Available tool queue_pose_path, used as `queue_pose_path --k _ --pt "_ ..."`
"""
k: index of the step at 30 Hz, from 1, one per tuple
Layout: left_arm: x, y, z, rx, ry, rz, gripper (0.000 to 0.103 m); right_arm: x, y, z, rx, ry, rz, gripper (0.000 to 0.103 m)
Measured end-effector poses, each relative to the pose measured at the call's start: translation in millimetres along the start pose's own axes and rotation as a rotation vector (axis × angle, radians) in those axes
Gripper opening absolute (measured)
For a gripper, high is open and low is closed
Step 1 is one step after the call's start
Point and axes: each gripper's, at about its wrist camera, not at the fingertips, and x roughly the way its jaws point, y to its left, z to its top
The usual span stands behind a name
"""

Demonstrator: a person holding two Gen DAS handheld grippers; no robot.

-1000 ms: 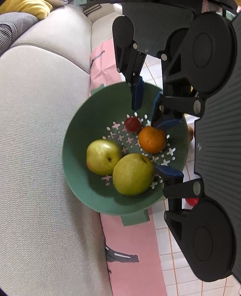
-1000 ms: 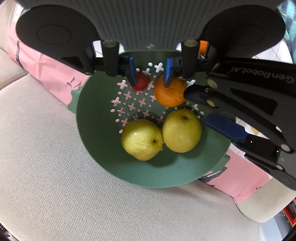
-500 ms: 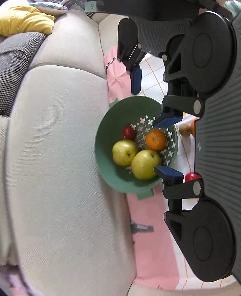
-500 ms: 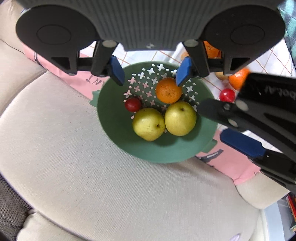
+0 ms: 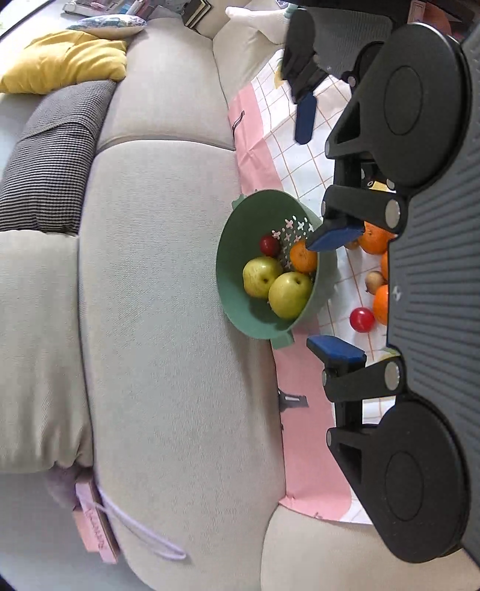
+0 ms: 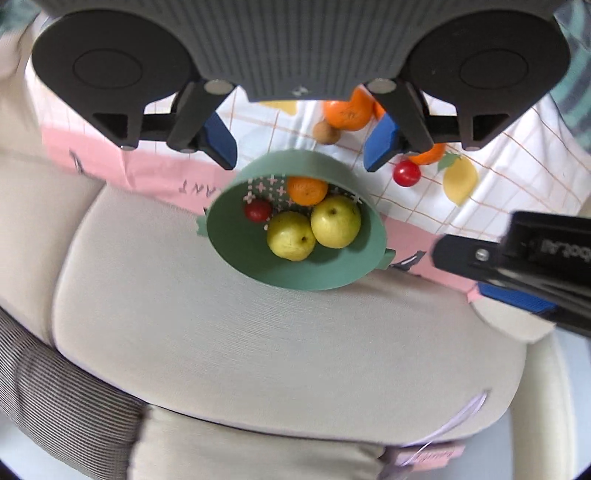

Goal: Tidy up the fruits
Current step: 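Open both tools to drop mandarin and tomato into the colander, withdraw, then grasp a mandarin with the left tool while the right tool grasps another mandarin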

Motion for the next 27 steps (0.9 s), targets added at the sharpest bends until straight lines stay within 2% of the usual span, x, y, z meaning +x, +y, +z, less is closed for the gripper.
queue_pose_path --k 5,10,17,24,27 --pt "-20 6 -21 -0.041 -0.032 -0.005 0.062 -12 5 -25 0.085 -0.024 -0.02 0.073" --pt "-25 11 -45 -0.071 -0.051 -0.002 0.063 -23 12 -47 0.116 -0.062 -0.053 0.073" --pt "-9 19 -69 -0.115 0.012 0.004 0.063 -18 23 -77 0.094 -0.034 -0.04 0.073" --pt "5 21 -79 -0.129 0.05 -0.033 0.062 -8 25 -84 0.082 -0.028 -0.033 0.073" --pt "13 19 -81 -0.122 0.069 -0.046 0.062 -3 25 -86 0.08 -0.028 -0.029 0.069"
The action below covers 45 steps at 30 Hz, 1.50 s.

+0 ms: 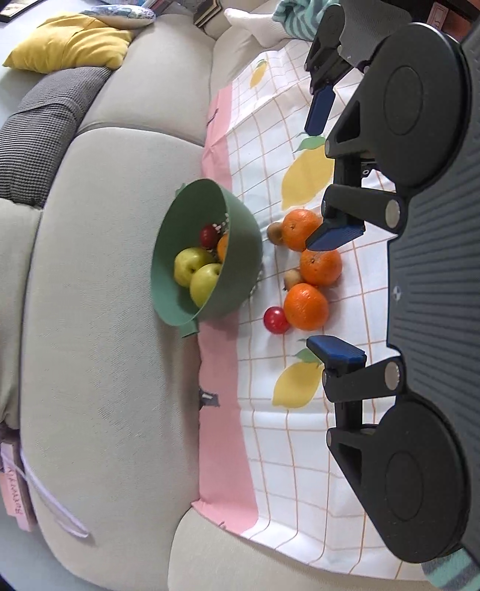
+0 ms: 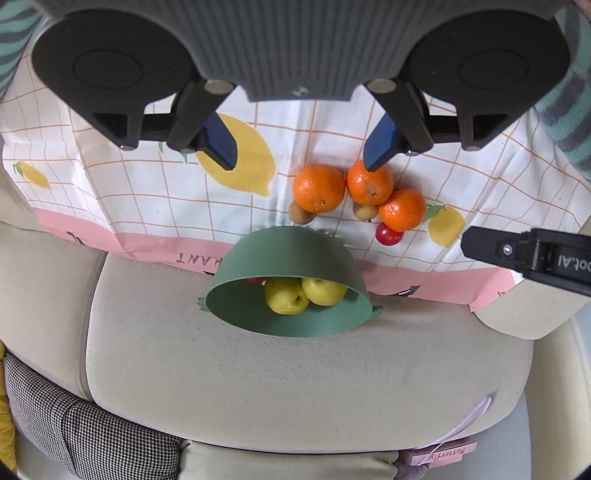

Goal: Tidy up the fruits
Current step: 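Grasp a mandarin with the left tool while the right tool grasps another mandarin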

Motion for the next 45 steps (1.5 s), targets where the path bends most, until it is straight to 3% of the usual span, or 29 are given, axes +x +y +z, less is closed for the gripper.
queue_pose_path --k 4,9,17,30,45 --pt "13 -2 -4 0.0 0.029 -0.016 0.058 8 -2 -4 -0.002 0.008 0.011 0.057" --pt "28 -4 -7 0.008 0.056 -0.024 0.056 18 -5 -5 0.009 0.015 0.037 0.049" --pt "49 -2 -6 -0.004 0.076 -0.004 0.056 36 -5 0 -0.021 0.001 0.052 0.048" --pt "86 14 8 -0.073 0.091 0.028 0.055 70 -16 16 0.134 0.036 0.104 0.048" --pt "107 32 7 -0.186 0.113 -0.025 0.056 91 -25 16 0.25 0.076 0.172 0.044"
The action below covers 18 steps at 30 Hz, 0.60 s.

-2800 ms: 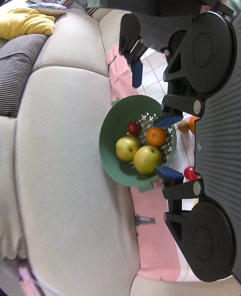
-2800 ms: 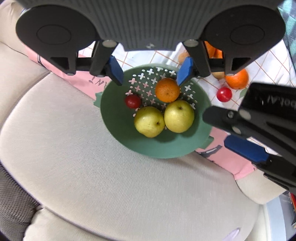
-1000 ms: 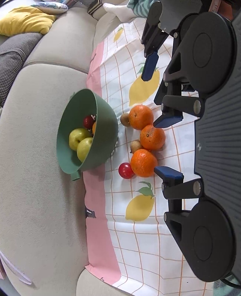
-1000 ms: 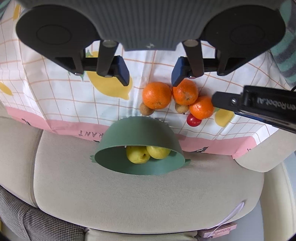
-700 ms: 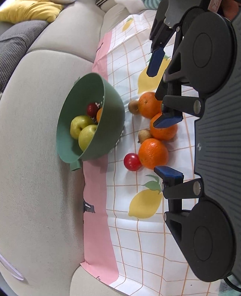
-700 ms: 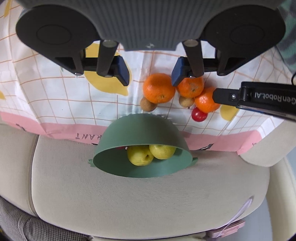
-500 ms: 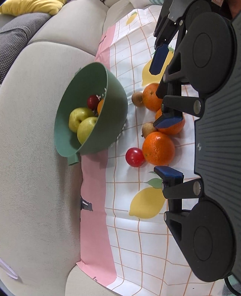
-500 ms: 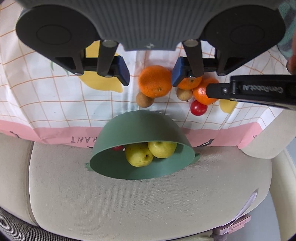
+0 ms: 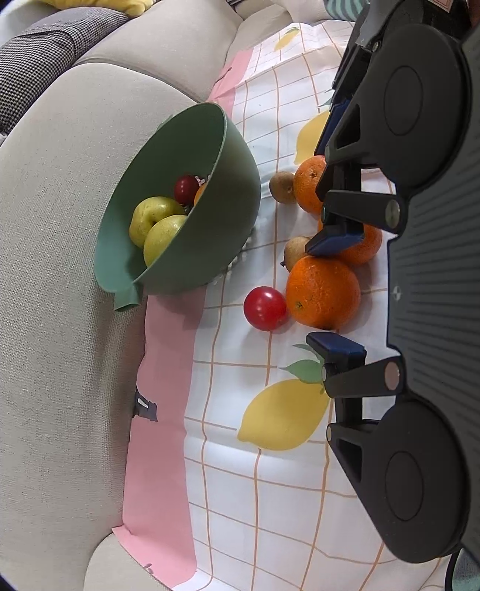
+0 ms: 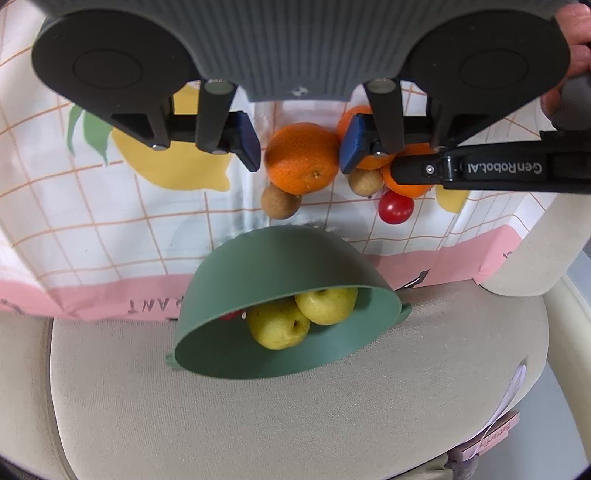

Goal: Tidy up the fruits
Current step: 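Grasp a mandarin with the left tool while the right tool grasps another mandarin, then carry both mandarins up over the green colander with both tools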

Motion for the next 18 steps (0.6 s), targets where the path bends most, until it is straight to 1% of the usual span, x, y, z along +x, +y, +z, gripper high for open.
queue_pose_path --k 4,8,9,10,12,13,18 --pt "2 5 0 -0.035 0.001 -0.023 0.056 0 1 -1 -0.009 -0.005 -0.004 0.043" --pt "5 11 2 -0.078 0.017 -0.028 0.066 0 1 -1 -0.01 -0.007 -0.005 0.043" --pt "5 13 3 -0.102 0.024 -0.036 0.066 0 1 -1 -0.009 -0.007 -0.004 0.043" --pt "6 16 3 -0.127 0.032 -0.047 0.065 0 1 -1 -0.007 -0.006 -0.004 0.043" --pt "7 18 3 -0.151 0.037 -0.078 0.052 0 0 -1 -0.003 -0.005 -0.003 0.043" --pt "6 17 4 -0.155 0.036 -0.088 0.051 -1 0 -1 -0.002 -0.006 -0.002 0.043" --pt "4 13 2 -0.131 0.024 -0.074 0.05 -1 1 -1 -0.01 -0.01 -0.003 0.042"
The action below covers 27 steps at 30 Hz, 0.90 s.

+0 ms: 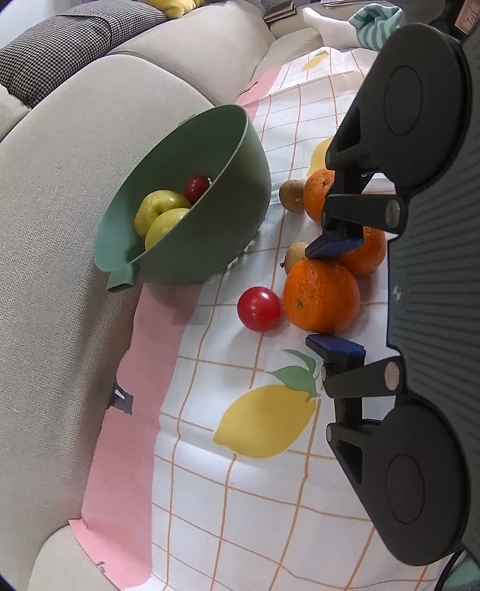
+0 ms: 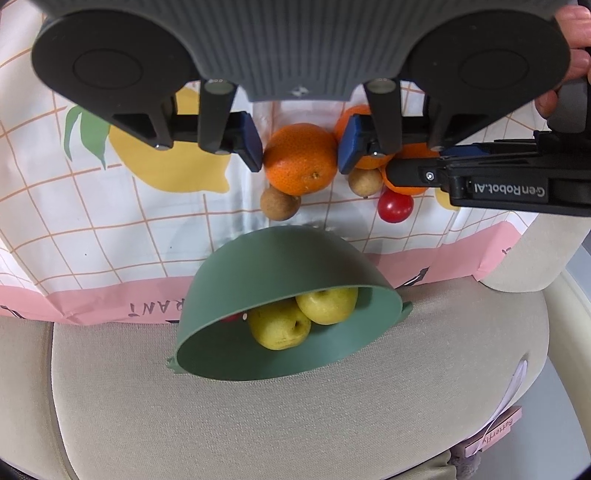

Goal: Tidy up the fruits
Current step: 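Carry both mandarins up over the green colander with both tools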

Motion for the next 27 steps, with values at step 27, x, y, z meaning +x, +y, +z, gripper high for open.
queue_pose_path --k 27 --pt "-12 -5 -23 0.152 0.032 0.12 0.054 -21 0 -18 -0.078 0.015 -0.033 0.044"
